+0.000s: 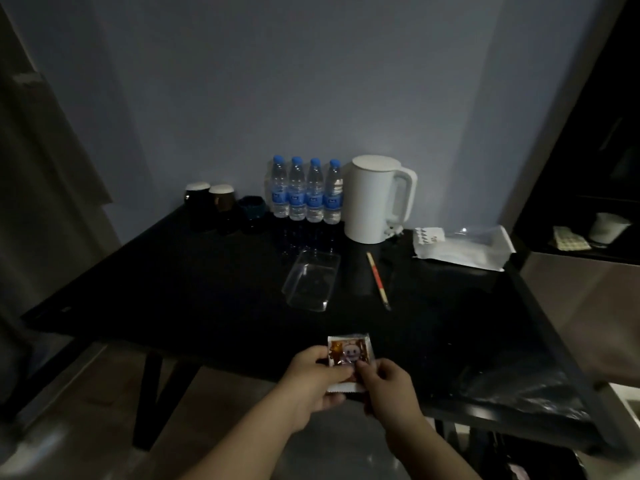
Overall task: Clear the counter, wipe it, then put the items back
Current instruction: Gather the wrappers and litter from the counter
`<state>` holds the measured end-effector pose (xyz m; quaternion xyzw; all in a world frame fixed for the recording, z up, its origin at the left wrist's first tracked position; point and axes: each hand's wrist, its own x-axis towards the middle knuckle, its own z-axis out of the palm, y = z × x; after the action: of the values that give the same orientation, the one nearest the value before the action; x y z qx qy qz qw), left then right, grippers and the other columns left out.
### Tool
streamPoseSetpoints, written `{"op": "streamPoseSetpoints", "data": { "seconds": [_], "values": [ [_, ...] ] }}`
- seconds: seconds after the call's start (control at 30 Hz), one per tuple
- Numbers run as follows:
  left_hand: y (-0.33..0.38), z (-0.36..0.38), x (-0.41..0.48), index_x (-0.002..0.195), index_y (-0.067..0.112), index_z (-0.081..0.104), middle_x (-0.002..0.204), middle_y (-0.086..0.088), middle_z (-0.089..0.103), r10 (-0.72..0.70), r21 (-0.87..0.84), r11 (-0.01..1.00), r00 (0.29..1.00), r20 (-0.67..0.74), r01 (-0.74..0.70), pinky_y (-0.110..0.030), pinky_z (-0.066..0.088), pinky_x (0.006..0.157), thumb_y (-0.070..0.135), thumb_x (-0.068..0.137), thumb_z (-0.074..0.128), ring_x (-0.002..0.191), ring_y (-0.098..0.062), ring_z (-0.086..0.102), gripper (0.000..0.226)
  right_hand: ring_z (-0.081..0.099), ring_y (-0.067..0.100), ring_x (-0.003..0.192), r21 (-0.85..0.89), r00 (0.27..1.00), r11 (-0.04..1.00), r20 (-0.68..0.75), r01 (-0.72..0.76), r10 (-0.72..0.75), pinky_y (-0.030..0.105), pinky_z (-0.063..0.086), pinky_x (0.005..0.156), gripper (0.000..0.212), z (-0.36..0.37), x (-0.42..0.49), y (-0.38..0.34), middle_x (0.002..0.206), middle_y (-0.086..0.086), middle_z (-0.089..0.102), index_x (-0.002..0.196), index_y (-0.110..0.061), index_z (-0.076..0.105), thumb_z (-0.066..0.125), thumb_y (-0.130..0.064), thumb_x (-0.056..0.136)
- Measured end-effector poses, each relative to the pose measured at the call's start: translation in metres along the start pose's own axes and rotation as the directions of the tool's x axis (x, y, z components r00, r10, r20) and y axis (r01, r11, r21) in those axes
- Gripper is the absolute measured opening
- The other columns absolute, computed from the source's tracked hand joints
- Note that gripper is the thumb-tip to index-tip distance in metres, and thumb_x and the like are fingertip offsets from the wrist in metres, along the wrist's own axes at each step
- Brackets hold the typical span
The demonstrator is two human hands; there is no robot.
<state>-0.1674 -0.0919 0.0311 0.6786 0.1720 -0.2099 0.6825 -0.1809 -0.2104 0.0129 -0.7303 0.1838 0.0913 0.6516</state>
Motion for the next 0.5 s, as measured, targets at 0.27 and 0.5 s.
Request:
{"op": "streamPoseSetpoints", "data": {
  "seconds": [0.27,0.5],
  "values": [
    [-0.015,0.162,0.009,0.101,0.025,0.057,0.104,-0.006,0.065,-0.011,0.090,0.996,0.997,0.082,0.004,-0.021,0.051,0.061,0.003,0.088,0.061,0.094,-0.018,0.063,0.026,0.043,0.012,0.047,0.155,0.987,0.987,-0.150,-0.031,0.054,0.021,0.033,0.040,0.021,-0.156,-0.002,0.039,0.058,0.005,0.049,0.081,-0.001,0.059,0.054,-0.016,0.094],
    [-0.038,0.349,0.005,0.097,0.016,0.059,0.088,-0.004,0.063,-0.090,0.153,0.986,0.976,0.198,0.060,-0.017,0.049,0.053,0.003,0.088,0.061,0.075,-0.012,0.059,0.017,0.047,0.015,0.052,0.123,0.940,0.992,-0.332,-0.035,0.075,0.026,0.035,0.050,0.026,-0.335,-0.010,0.086,0.055,0.002,0.052,0.071,-0.006,0.061,0.057,-0.020,0.092]
  ]
}}
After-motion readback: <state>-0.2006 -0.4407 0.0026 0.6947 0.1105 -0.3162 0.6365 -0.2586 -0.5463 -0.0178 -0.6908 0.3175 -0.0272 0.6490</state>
